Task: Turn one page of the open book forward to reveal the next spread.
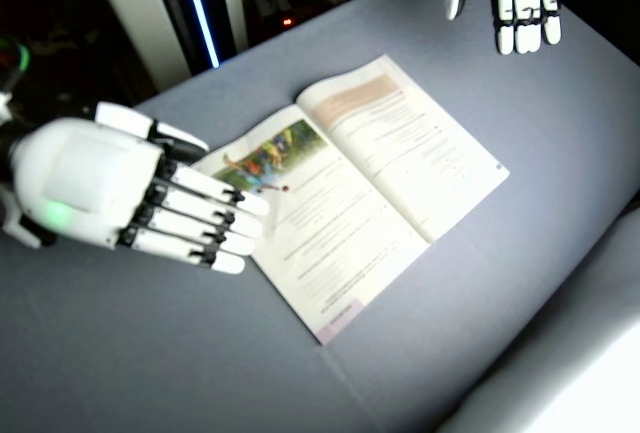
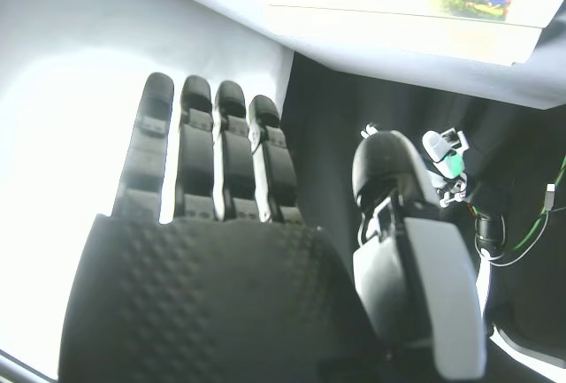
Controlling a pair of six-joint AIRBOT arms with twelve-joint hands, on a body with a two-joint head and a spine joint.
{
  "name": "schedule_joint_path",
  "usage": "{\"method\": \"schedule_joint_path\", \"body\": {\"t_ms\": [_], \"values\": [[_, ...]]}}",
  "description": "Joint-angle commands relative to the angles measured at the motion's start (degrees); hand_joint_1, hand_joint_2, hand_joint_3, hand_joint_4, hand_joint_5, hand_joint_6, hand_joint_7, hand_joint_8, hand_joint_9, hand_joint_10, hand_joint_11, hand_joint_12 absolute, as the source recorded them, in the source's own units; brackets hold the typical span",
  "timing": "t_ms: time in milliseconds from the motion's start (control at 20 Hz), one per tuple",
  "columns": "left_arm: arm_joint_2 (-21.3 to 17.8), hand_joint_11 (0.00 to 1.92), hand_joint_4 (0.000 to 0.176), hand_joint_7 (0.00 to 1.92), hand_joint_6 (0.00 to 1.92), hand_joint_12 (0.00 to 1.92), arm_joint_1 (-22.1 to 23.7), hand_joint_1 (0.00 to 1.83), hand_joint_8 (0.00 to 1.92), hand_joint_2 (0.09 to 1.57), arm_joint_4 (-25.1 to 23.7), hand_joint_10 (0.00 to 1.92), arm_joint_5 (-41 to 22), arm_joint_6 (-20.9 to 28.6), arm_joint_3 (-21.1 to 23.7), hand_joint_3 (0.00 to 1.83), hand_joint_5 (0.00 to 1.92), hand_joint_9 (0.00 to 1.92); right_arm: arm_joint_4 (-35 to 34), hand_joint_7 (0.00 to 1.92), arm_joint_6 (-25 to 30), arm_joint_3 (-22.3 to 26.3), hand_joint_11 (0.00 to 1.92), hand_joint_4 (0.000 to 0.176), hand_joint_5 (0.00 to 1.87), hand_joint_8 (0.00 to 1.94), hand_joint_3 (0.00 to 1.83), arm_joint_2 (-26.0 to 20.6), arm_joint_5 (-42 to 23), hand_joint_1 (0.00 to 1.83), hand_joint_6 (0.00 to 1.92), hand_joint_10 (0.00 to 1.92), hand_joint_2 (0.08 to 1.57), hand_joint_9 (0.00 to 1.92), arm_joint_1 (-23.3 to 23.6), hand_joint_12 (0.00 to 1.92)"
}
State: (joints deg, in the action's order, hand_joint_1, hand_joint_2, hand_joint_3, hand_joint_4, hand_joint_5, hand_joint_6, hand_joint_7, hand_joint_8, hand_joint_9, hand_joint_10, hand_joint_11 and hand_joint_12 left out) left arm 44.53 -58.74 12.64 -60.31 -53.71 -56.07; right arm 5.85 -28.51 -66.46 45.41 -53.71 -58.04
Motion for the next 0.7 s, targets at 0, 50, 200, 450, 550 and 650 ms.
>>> {"method": "schedule_joint_path", "body": {"t_ms": [0,50,200,450,550,650], "values": [[0.0,0.01,0.000,0.04,0.01,0.22,0.3,0.00,0.00,1.34,0.5,0.01,-6.7,0.2,-0.4,0.02,0.06,0.05,-1.9,0.17,0.3,-0.5,0.01,0.000,0.16,0.00,0.00,0.1,-5.7,0.22,0.00,0.01,1.38,0.12,0.6,0.26],[0.0,0.01,0.000,0.05,0.01,0.23,0.3,0.00,0.00,1.35,0.5,0.01,-6.7,0.2,-0.4,0.02,0.07,0.06,-1.9,0.19,0.3,-0.6,0.03,0.000,0.17,0.01,0.00,0.3,-5.6,0.22,0.01,0.01,1.38,0.14,0.6,0.26],[0.0,0.02,0.000,0.03,0.00,0.22,0.3,0.00,0.00,1.35,0.4,0.01,-6.6,0.2,-0.4,0.01,0.06,0.05,-0.2,0.19,1.6,-1.5,0.10,0.000,0.16,0.00,0.00,1.2,-3.5,0.22,0.00,0.01,1.38,0.15,0.7,0.29],[0.1,0.02,0.000,0.04,0.00,0.23,0.3,0.00,0.00,1.37,0.3,0.01,-6.2,0.2,-0.6,0.01,0.06,0.06,10.1,0.10,10.5,-5.6,0.11,0.000,0.11,0.00,0.00,4.0,4.3,0.02,0.00,0.01,1.40,0.09,4.4,0.26],[0.2,0.03,0.000,0.05,0.01,0.24,0.3,0.00,0.01,1.38,0.2,0.01,-6.1,0.3,-0.6,0.02,0.07,0.06,13.3,0.06,10.5,-5.8,0.04,0.000,0.08,0.00,0.00,4.1,6.9,0.00,0.00,0.00,1.33,0.06,6.2,0.29],[0.3,0.04,0.000,0.05,0.01,0.25,0.3,0.00,0.01,1.37,0.1,0.01,-6.0,0.4,-0.7,0.01,0.07,0.07,16.6,0.00,10.5,-6.0,0.00,0.000,0.03,0.00,0.00,4.4,9.9,0.00,0.00,0.00,1.31,0.00,7.7,0.03]]}}
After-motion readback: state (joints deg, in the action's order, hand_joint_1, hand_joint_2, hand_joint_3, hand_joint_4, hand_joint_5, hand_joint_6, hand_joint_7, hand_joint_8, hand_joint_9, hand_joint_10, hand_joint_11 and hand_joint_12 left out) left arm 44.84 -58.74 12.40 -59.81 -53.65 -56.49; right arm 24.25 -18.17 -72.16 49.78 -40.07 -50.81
